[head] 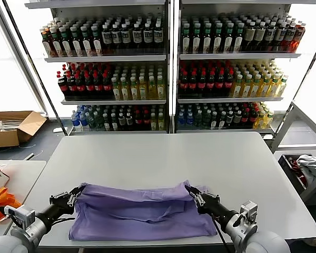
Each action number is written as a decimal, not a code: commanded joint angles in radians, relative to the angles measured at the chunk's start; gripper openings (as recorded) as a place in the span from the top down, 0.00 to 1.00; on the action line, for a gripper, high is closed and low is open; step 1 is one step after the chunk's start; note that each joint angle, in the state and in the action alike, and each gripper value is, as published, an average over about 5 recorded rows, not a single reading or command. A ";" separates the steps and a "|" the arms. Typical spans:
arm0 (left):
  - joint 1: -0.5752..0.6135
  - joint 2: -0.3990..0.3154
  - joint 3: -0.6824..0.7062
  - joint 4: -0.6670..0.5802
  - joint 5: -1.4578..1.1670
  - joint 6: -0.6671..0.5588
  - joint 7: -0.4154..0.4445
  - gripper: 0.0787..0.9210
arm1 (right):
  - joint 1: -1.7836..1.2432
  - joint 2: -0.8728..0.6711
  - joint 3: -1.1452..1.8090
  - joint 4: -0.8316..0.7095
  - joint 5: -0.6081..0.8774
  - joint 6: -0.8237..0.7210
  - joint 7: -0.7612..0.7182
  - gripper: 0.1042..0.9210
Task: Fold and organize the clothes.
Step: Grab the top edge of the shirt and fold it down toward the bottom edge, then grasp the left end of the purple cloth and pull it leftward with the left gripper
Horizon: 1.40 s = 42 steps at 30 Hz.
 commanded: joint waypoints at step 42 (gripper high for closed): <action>0.107 -0.263 0.235 -0.045 0.078 -0.074 -0.680 0.12 | 0.009 -0.057 0.022 -0.077 -0.163 0.325 0.072 0.12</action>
